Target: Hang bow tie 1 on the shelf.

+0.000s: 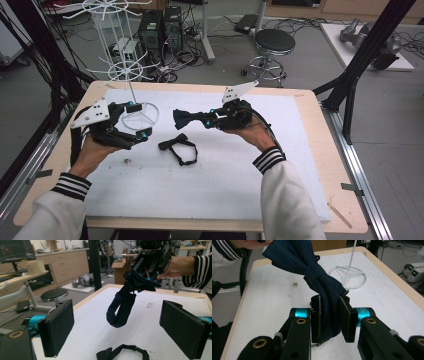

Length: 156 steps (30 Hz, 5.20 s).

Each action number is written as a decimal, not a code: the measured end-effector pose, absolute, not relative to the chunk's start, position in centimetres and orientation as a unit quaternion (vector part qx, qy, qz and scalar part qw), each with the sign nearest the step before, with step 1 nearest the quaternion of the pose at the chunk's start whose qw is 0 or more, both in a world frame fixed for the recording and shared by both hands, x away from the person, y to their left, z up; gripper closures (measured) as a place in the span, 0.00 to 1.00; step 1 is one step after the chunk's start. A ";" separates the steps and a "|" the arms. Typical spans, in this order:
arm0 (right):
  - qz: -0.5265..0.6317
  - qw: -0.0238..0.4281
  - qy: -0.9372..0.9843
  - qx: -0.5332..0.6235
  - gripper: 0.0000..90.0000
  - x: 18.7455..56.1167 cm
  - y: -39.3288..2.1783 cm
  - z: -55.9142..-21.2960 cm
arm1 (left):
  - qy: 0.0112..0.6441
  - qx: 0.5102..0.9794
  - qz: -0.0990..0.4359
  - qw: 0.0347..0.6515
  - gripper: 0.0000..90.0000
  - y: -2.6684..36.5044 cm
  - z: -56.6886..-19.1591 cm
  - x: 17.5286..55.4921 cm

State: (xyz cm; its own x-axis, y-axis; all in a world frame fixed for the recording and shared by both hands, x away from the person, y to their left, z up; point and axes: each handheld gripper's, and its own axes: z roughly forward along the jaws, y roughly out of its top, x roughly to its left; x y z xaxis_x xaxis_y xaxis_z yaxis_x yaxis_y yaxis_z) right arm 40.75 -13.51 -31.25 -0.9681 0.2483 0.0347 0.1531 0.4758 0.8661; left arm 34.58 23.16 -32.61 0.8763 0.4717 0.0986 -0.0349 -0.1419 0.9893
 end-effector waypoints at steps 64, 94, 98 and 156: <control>0.483 0.039 0.869 0.101 0.81 40.3 -12.3 -31.6 | 0.065 0.797 0.176 0.574 0.70 15.4 -31.4 36.1; 0.482 0.061 0.870 0.081 0.13 39.5 -11.7 -32.0 | 0.102 0.789 0.171 0.582 0.86 16.5 -30.8 36.0; 0.486 0.064 0.866 0.095 0.12 39.6 -12.2 -32.1 | 0.102 0.785 0.175 0.586 0.86 16.8 -30.6 35.8; 0.573 0.179 0.762 0.242 0.12 31.2 -25.8 -35.0 | 0.184 0.692 0.290 0.635 0.86 25.8 -25.4 35.5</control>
State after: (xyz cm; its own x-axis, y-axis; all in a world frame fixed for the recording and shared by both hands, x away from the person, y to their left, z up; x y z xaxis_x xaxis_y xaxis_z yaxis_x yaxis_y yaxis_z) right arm 31.16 -25.82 -35.00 -0.8185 0.5745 0.0050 0.1639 0.2251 0.9604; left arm 35.55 25.83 -25.41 0.7643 0.6228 0.1670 -0.1132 -0.1253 0.9856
